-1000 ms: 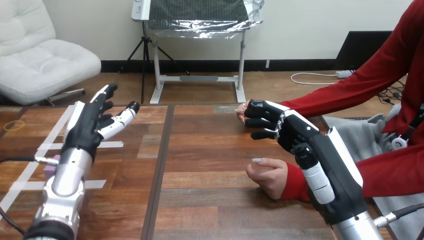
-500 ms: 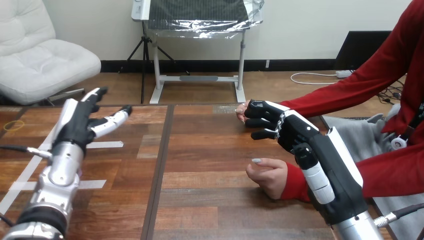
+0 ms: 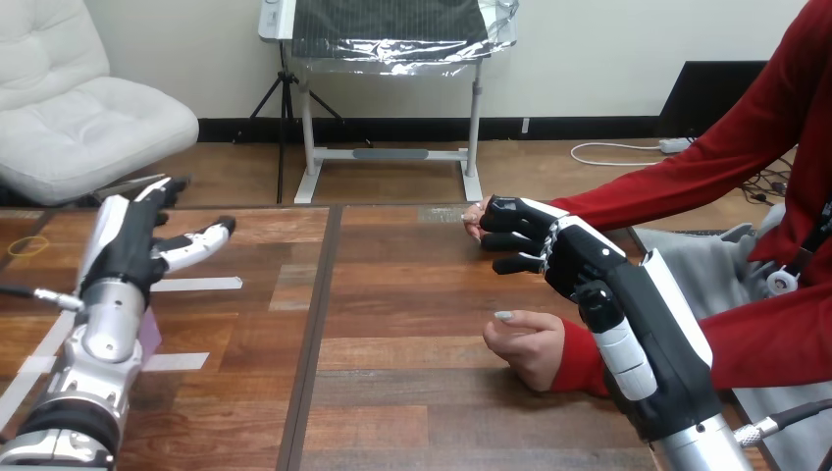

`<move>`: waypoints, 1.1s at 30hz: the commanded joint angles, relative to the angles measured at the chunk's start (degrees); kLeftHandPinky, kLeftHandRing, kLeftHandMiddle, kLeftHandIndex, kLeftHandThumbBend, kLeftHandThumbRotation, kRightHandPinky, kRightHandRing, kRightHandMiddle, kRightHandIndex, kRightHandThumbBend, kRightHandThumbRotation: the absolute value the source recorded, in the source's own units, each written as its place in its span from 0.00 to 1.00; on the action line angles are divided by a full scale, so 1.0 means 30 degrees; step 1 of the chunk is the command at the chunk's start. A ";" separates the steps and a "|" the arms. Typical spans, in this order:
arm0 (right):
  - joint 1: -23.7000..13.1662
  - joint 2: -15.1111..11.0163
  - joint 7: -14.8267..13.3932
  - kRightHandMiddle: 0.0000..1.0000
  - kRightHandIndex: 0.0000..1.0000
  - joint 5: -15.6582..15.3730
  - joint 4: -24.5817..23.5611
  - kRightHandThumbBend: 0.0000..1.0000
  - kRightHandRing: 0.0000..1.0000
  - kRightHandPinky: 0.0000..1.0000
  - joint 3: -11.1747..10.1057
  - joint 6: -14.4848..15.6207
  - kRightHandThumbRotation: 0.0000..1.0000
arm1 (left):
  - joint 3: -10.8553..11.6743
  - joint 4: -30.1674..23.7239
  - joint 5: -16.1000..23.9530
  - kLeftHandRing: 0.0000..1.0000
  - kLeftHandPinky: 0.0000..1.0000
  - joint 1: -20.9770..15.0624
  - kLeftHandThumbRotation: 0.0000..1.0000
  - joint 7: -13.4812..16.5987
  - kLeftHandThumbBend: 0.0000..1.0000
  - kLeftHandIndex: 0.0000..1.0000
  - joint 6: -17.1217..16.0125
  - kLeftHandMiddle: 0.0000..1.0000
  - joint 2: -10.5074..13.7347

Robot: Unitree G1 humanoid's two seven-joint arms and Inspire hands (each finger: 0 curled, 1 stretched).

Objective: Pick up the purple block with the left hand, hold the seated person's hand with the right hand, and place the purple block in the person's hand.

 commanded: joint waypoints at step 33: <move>-0.0681 -0.0629 -0.0064 0.79 0.80 0.0096 -0.0533 0.81 0.76 0.71 -0.0135 -0.0211 1.00 | 0.0561 0.0632 -0.0927 0.88 0.80 -0.0275 0.20 0.0403 0.53 0.89 0.0485 0.90 0.1081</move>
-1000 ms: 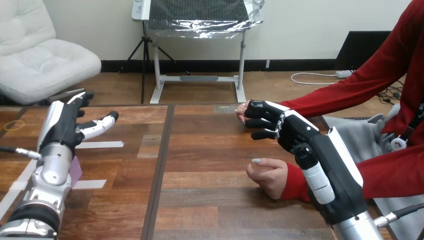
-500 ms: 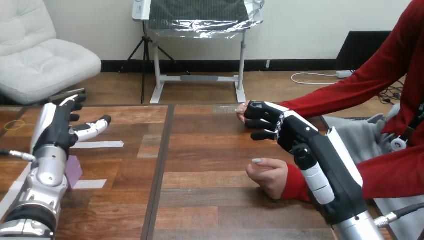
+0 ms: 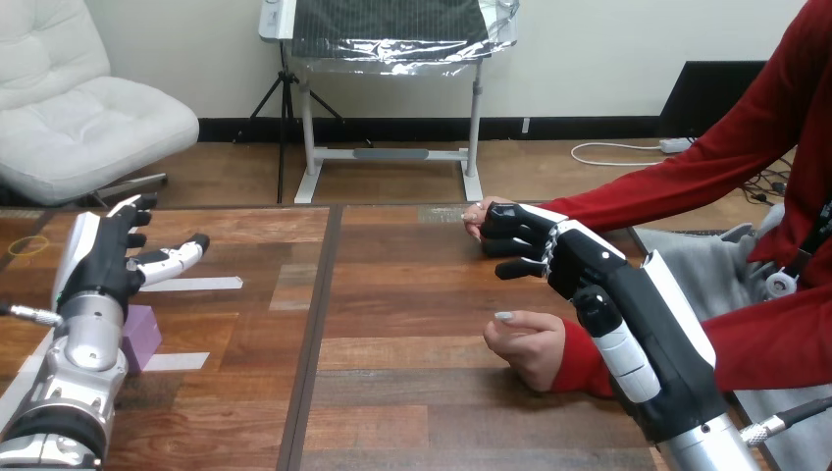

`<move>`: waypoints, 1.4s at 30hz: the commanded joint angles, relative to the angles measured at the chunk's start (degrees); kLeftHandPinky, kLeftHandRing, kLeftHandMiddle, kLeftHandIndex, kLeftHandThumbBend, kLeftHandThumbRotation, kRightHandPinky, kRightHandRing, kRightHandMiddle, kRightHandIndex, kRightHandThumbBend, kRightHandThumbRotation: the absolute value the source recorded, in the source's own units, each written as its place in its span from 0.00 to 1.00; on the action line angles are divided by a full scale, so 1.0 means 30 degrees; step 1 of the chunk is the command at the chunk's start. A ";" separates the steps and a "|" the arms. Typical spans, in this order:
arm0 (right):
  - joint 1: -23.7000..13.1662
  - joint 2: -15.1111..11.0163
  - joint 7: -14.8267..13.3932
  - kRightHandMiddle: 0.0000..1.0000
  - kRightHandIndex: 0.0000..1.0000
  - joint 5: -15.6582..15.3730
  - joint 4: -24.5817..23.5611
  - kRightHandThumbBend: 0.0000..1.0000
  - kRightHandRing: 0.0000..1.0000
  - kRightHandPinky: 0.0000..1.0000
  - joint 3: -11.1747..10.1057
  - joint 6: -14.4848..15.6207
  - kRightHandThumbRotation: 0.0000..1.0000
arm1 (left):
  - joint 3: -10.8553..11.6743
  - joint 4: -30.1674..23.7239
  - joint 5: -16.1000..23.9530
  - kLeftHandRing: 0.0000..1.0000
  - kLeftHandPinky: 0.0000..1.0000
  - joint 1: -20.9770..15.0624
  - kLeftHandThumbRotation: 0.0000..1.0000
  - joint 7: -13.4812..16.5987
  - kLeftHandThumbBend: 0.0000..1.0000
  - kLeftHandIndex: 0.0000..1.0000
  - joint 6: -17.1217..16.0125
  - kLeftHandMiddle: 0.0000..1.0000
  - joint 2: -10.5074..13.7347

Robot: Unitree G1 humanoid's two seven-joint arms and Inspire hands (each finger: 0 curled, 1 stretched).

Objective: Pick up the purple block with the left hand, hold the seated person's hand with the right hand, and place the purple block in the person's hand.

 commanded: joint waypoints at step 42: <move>-0.0647 -0.0189 0.0123 0.79 0.80 0.0163 -0.0677 0.81 0.77 0.71 -0.0118 -0.0229 1.00 | 0.1110 -0.0072 -0.1754 0.87 0.82 0.0719 0.12 -0.0329 0.56 0.87 0.0443 0.90 0.0518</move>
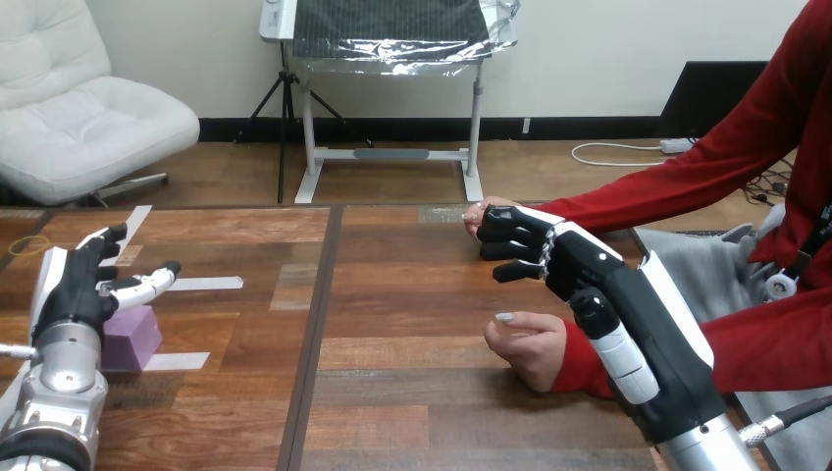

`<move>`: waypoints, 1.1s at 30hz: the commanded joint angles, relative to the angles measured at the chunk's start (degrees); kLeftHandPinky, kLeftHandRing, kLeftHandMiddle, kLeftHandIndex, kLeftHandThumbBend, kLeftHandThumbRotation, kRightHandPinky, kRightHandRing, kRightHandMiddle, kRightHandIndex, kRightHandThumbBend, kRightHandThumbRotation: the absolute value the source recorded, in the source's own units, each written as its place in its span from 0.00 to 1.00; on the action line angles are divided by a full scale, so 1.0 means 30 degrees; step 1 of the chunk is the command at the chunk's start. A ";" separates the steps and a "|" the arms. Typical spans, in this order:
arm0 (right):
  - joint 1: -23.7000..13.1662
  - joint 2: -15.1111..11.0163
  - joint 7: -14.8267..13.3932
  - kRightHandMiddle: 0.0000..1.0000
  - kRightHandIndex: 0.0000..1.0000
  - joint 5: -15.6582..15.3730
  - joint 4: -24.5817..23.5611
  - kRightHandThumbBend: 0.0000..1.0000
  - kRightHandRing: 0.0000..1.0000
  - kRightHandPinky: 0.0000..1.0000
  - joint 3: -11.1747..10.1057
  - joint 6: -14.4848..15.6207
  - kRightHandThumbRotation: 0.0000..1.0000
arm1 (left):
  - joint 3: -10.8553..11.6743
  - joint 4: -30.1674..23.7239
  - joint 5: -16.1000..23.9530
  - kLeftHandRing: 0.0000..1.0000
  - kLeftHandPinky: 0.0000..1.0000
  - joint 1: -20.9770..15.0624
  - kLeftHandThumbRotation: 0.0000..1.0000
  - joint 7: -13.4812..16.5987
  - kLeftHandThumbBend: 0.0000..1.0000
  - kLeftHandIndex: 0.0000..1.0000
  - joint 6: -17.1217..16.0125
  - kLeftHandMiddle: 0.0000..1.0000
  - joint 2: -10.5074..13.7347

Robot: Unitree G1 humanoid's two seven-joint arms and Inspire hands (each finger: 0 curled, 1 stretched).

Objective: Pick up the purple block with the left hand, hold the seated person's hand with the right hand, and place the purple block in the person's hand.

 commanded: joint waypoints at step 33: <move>-0.0477 -0.0213 -0.0089 0.79 0.80 0.0084 -0.0925 0.81 0.77 0.71 -0.0183 -0.0127 1.00 | -0.0294 -0.0037 0.0576 0.88 0.80 0.0149 0.10 0.0128 0.55 0.86 0.0352 0.90 0.0077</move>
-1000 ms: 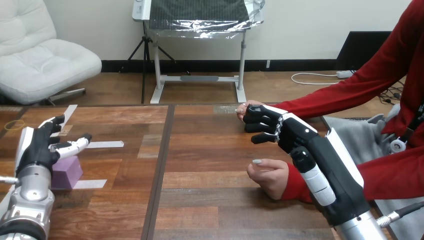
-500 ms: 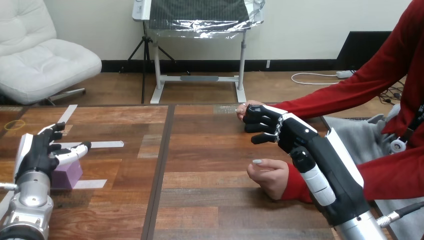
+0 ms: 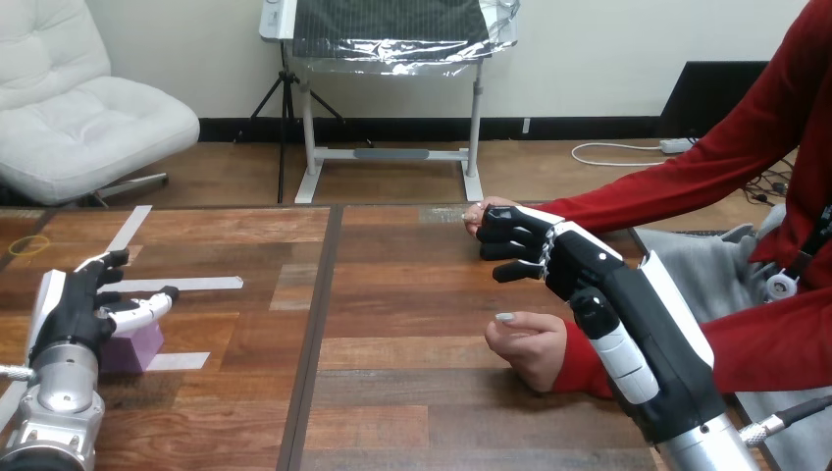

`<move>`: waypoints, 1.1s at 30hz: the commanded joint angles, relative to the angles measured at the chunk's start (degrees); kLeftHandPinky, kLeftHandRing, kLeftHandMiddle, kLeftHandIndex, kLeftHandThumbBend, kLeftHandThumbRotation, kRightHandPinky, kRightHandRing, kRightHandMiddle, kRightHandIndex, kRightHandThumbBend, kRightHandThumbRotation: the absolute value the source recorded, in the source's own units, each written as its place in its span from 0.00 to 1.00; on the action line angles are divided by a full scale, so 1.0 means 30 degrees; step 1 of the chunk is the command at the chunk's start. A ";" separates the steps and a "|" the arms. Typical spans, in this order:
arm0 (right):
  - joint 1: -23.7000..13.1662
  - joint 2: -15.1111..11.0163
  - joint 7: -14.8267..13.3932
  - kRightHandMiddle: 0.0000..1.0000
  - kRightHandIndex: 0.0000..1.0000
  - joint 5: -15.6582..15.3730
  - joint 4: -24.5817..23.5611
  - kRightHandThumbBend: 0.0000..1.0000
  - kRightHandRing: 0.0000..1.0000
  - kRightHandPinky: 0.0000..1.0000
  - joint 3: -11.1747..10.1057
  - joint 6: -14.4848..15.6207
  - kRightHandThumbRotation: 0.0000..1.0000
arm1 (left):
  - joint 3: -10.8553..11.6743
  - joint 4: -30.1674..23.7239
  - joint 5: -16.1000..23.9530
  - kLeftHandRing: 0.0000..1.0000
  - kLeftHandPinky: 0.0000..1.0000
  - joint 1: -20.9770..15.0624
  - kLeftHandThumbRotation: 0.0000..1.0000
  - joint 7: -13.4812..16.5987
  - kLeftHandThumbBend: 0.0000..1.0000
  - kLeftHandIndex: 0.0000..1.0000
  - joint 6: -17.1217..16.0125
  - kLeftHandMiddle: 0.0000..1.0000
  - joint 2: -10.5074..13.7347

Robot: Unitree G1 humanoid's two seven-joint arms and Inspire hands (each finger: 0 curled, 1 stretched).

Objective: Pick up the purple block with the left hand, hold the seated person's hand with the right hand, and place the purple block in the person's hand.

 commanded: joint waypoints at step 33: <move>-0.0432 -0.0341 0.0174 0.79 0.80 0.0471 -0.1039 0.81 0.77 0.71 -0.0181 -0.0138 1.00 | -0.0953 -0.0192 0.0673 0.83 0.77 -0.0670 0.04 0.0547 0.59 0.83 0.0380 0.86 0.0091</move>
